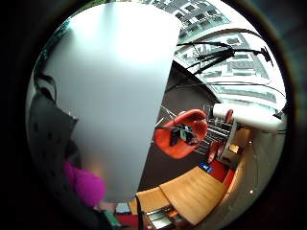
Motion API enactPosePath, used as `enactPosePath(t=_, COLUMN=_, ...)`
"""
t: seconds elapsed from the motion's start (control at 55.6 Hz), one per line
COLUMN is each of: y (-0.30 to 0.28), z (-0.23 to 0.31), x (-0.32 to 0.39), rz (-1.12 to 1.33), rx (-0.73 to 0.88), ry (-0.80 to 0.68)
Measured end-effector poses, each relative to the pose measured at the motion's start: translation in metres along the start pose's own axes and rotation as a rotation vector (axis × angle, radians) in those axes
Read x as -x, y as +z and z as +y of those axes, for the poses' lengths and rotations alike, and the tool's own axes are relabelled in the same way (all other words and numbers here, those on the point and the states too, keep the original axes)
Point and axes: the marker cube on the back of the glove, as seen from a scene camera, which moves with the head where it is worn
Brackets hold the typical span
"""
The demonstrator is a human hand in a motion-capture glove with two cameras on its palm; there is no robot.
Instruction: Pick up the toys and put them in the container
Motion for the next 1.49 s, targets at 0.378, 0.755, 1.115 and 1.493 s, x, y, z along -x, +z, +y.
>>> enactPosePath(t=0.378, y=-0.097, z=0.065, x=0.056, rz=-0.042, rx=-0.078, ry=-0.071)
enactPosePath(t=0.755, y=-0.226, z=0.108, x=0.195, rz=0.061, rx=-0.294, ry=-0.224)
enactPosePath(t=1.115, y=-0.23, z=0.054, x=0.447, rz=0.106, rx=-0.355, ry=-0.578)
enactPosePath(t=1.493, y=-0.139, z=-0.004, x=0.527, rz=0.184, rx=-0.202, ry=-0.611)
